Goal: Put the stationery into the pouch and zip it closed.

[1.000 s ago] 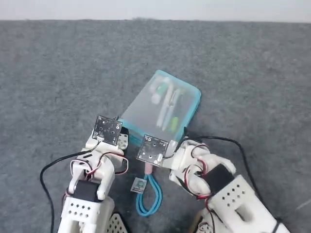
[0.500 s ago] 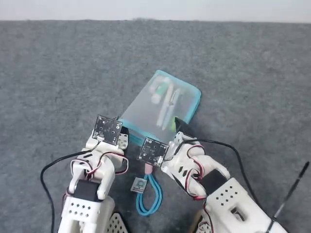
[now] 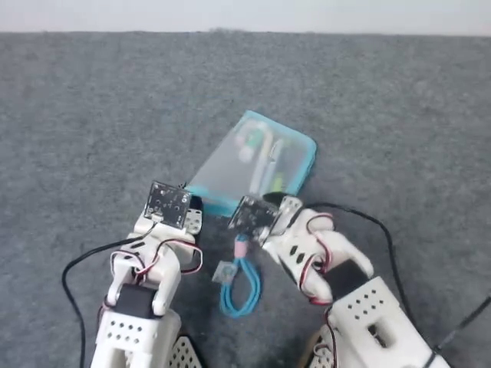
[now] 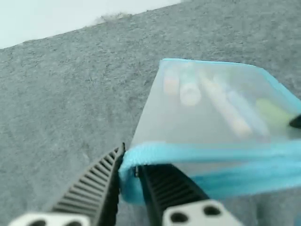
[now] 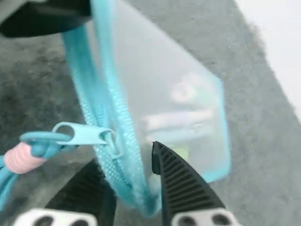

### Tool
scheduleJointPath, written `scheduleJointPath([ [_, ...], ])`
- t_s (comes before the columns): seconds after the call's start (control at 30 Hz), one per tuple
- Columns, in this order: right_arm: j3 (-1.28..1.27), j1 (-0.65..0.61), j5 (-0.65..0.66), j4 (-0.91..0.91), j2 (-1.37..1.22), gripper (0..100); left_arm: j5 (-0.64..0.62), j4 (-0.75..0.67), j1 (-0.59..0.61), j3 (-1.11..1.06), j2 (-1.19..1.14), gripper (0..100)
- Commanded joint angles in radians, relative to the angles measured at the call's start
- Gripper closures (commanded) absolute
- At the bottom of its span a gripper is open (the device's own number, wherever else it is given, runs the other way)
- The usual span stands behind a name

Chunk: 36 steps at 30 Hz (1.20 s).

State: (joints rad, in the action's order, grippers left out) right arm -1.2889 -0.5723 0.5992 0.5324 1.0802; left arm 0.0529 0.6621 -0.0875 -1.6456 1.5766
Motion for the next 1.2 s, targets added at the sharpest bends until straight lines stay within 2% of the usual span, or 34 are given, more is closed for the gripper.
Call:
scheduleJointPath([
  [0.0,0.144,0.094,-0.069,-0.016,-0.094,99.2,0.006,0.104,0.003,0.133,0.018,89],
  [0.13,0.256,0.145,-0.078,-0.036,-0.298,99.2,0.006,0.175,0.003,0.176,0.018,86],
  [0.3,0.414,0.191,-0.190,-0.076,-0.547,99.2,0.006,0.183,0.003,0.179,0.018,86],
  [0.5,0.514,0.194,-0.193,-0.073,-0.748,99.2,0.005,0.190,-0.012,0.179,0.018,86],
  [0.63,0.514,0.193,-0.195,-0.053,-0.727,99.2,0.009,0.195,-0.158,0.170,0.012,86],
  [0.77,0.511,0.157,-0.201,0.051,-0.633,99.2,0.011,0.146,-0.304,0.111,0.011,82],
  [0.93,0.491,0.067,-0.245,0.188,-0.499,99.2,0.006,0.104,-0.311,0.084,0.011,78],
  [1.17,0.350,-0.012,-0.245,0.196,-0.351,99.2,0.005,0.098,-0.311,0.081,0.012,78],
])
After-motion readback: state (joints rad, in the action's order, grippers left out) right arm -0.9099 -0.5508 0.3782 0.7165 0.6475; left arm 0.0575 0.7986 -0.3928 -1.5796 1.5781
